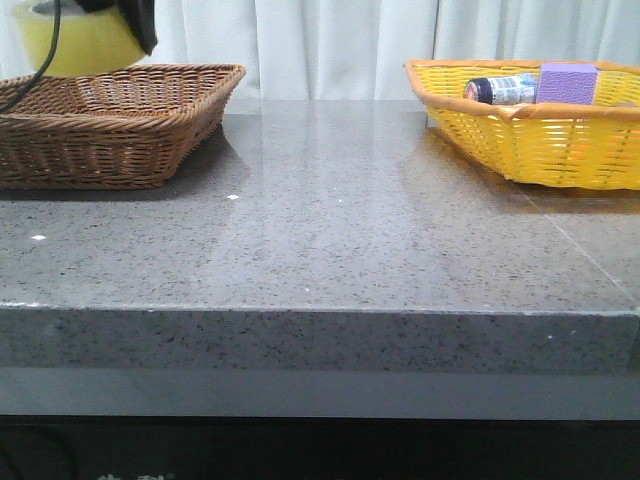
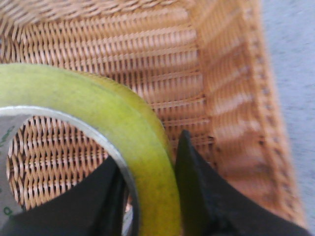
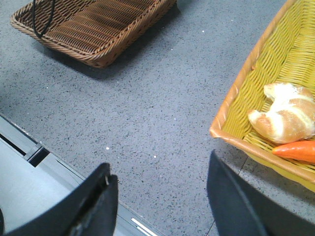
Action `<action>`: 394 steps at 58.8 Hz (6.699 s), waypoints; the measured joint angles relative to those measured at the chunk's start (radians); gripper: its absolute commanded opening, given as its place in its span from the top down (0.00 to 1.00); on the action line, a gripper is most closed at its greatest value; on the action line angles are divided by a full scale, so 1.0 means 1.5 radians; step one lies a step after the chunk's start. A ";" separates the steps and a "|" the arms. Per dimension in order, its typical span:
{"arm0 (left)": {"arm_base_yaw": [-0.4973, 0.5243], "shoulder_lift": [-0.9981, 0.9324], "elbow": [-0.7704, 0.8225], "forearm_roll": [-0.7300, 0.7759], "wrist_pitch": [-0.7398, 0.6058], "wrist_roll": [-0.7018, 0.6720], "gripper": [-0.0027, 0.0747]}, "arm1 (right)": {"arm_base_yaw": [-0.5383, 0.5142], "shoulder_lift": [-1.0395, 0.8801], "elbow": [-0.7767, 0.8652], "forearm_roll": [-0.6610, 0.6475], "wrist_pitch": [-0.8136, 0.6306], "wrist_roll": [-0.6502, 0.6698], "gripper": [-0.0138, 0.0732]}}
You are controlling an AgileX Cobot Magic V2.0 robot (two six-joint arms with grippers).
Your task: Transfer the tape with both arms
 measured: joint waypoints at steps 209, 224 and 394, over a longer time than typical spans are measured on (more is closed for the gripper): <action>-0.186 -0.978 1.139 -0.110 -0.553 0.092 0.99 | 0.000 0.000 0.000 0.000 0.013 0.000 0.92; -0.020 -1.194 1.342 -0.109 -0.627 0.092 0.99 | 0.000 0.000 0.000 0.000 0.015 0.000 0.92; 0.096 -1.441 1.549 -0.142 -0.845 0.092 0.99 | -0.290 -0.523 0.629 0.000 -0.439 -0.014 0.92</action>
